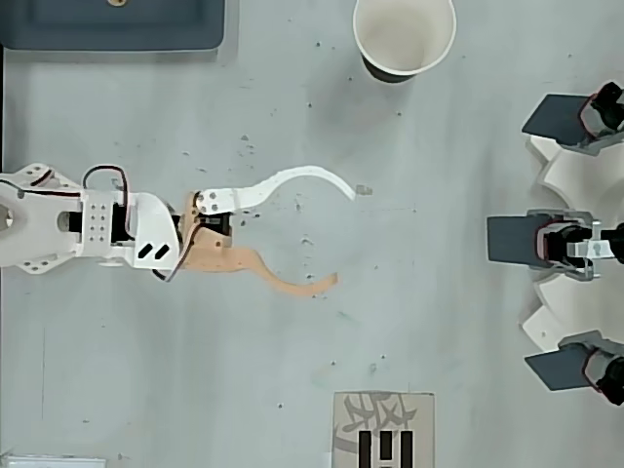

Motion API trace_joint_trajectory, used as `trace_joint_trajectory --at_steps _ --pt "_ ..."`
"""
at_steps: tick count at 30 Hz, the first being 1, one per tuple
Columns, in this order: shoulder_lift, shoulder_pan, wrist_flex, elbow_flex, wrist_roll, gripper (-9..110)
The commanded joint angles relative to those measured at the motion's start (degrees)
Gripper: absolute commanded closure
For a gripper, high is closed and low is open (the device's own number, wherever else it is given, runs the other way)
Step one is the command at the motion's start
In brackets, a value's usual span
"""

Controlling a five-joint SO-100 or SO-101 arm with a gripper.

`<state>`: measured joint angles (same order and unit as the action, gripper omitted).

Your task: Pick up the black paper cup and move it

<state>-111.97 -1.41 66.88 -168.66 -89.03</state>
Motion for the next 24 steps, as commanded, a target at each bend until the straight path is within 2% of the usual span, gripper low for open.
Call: trace_joint_trajectory --at_steps 1,17,24 --pt "-2.64 -0.09 1.67 -0.88 0.62 75" --pt "-3.16 -6.42 8.17 -7.91 0.79 57" --pt "0.26 -8.09 12.74 -8.7 0.79 54"
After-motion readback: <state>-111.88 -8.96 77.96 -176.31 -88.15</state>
